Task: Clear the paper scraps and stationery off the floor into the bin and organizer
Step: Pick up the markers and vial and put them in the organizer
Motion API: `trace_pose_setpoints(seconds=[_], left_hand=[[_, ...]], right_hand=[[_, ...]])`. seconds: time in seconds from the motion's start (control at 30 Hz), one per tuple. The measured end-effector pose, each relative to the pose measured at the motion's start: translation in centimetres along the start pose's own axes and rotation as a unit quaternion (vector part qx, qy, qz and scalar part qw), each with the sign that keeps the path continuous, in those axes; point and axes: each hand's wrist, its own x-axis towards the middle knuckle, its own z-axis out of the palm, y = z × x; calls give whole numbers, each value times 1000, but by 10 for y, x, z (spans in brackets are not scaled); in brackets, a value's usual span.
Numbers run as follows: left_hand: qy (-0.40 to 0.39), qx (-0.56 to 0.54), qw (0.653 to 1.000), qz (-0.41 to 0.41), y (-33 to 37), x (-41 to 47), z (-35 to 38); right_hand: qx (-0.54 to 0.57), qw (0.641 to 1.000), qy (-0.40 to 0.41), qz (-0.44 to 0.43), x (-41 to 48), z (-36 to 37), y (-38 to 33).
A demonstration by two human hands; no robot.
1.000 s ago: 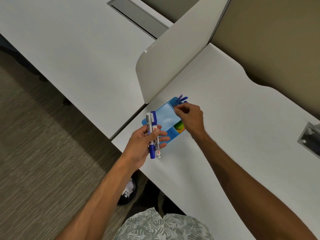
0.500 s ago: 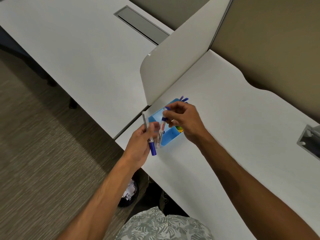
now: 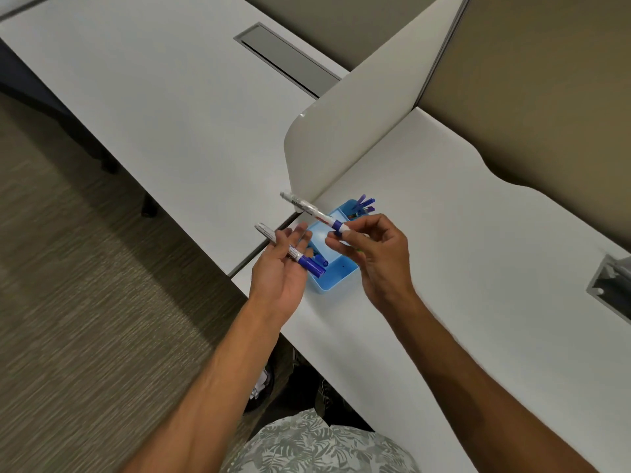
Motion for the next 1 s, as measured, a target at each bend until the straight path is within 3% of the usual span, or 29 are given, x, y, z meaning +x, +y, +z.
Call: trace_pose_setpoints(seconds=[0.23,0.6,0.73,0.9,1.0], left_hand=[[-29,-5,1000,1,-5,4,9],[-60,-42,997,-9,-9,24,5],[-64,36,997,12,-9,30,2],[-38,129,991,27,-4,33,-8],[23,265,960,84,-2,33,-16]], right_hand=[[-10,999,31,31,-14,14,14],[2,999,0,47,-17,11,27],[-34,998,22,43,-9,7,27],[-160,987,23,-15,9,-1,18],[-249,967,28,-44,21,-9,10]])
